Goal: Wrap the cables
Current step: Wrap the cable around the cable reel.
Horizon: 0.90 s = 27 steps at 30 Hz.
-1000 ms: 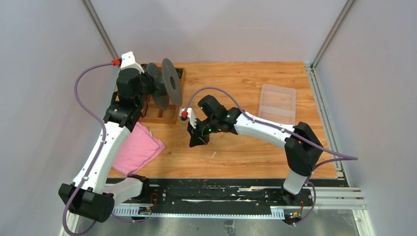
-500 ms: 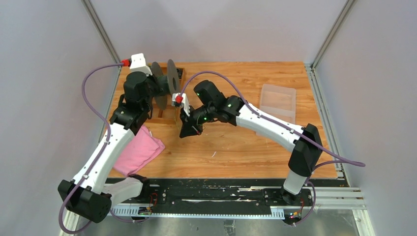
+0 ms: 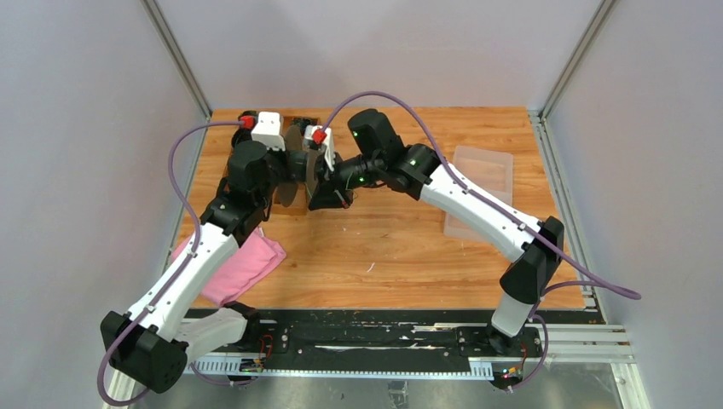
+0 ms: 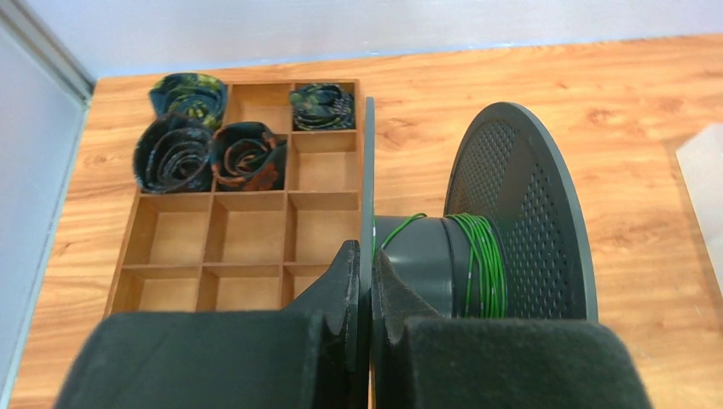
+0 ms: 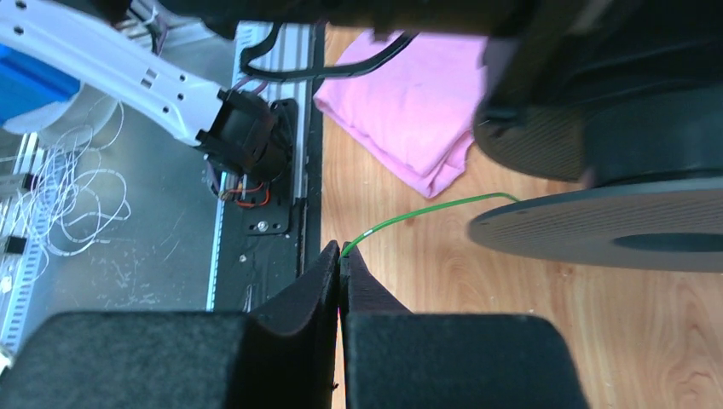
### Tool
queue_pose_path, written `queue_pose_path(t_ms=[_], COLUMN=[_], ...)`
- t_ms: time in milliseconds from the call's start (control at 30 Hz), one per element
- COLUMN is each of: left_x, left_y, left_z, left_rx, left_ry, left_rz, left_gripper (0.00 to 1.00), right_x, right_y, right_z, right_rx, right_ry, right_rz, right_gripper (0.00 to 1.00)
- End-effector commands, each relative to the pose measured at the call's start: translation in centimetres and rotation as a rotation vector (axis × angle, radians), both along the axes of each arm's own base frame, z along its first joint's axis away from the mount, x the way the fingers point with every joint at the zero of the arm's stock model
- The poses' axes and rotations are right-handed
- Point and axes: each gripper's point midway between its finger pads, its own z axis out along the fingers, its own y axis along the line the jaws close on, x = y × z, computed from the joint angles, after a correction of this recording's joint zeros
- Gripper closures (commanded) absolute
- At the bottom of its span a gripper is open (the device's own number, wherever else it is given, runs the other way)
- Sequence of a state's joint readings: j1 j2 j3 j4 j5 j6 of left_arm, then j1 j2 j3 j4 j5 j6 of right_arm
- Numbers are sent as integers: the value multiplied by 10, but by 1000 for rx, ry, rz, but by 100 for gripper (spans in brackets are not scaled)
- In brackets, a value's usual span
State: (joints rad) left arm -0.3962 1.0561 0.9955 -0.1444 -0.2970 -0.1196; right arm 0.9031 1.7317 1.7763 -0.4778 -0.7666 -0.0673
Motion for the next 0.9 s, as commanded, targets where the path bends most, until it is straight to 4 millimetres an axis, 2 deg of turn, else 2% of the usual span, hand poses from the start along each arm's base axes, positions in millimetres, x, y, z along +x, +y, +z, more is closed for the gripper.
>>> queue_pose_path(t_ms=[0, 233, 433, 600, 867], left_x=[-7, -14, -15, -18, -23], left_y=[-19, -24, -24, -27, -30], left_z=[30, 25, 23, 23, 24], left_rx=[3, 7, 12, 12, 16], left_ry=[-119, -108, -113, -112, -117], left_rz=[-116, -155, -159, -182, -211], left_gripper=[100, 100, 100, 100, 100], right_x=[23, 59, 90, 114, 143], right_y=[-7, -21, -25, -25, -34], right_z=[20, 41, 54, 51, 52], right_rx=[24, 50, 60, 42, 40], right_ry=[-6, -56, -103, -120, -146], right_rz=[-72, -173, -258, -327, -385], right_gripper=[99, 99, 99, 99, 99])
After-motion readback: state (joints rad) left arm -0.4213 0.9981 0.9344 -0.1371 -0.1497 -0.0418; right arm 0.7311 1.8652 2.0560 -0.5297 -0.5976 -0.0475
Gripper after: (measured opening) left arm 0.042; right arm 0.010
